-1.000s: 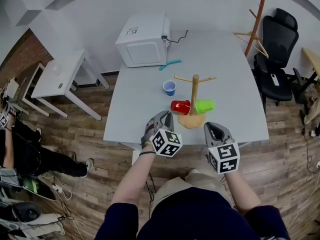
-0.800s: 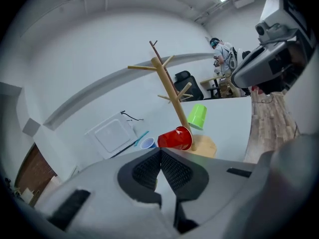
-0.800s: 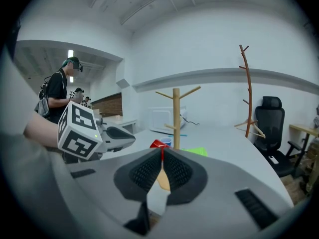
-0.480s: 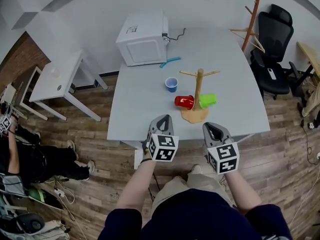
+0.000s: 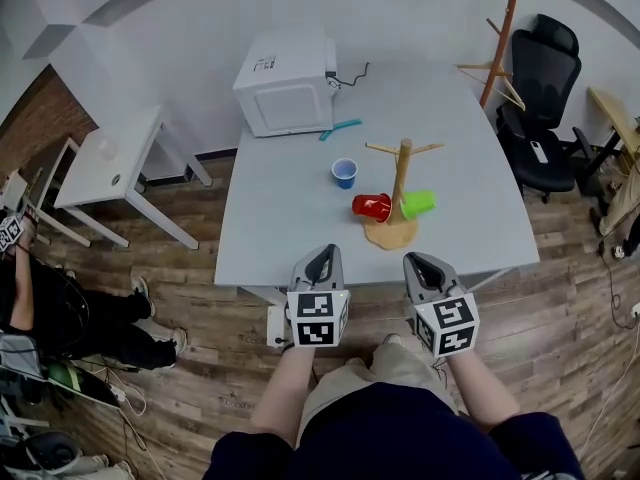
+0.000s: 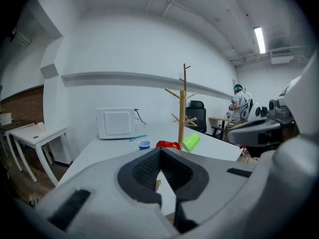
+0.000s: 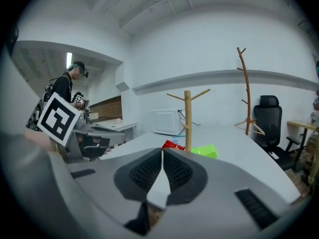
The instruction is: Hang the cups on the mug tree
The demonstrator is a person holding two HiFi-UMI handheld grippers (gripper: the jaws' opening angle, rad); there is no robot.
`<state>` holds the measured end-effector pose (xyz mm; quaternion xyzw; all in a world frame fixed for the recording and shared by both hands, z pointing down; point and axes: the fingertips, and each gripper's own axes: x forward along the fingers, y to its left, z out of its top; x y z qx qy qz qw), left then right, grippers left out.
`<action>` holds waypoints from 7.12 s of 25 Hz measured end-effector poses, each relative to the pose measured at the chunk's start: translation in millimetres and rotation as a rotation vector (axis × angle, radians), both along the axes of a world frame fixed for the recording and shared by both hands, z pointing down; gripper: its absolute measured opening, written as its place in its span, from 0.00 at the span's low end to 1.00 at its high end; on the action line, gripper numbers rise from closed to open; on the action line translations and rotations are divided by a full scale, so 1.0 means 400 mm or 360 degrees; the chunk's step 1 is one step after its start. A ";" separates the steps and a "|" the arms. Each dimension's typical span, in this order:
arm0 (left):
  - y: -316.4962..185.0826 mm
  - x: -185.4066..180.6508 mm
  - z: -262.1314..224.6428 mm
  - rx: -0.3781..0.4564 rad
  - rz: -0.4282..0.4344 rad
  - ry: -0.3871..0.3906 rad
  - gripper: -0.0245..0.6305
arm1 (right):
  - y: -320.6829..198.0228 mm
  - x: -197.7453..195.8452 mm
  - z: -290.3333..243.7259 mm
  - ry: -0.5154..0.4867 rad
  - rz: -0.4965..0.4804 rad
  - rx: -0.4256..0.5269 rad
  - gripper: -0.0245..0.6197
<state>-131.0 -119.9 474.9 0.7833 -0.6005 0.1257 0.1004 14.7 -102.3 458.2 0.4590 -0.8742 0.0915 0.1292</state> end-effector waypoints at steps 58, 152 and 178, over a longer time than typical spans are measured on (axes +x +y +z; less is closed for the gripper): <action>-0.299 -0.092 0.137 -0.0101 0.0063 0.0103 0.40 | -0.167 0.045 0.038 -0.0026 0.0080 -0.0111 0.09; -0.517 -0.021 0.109 -0.0151 0.0269 -0.0097 0.44 | -0.156 0.067 0.031 -0.0070 0.0079 -0.0126 0.09; -0.411 0.028 -0.115 -0.0007 0.0359 -0.0169 0.44 | -0.054 0.043 -0.011 -0.0116 0.0067 -0.0027 0.09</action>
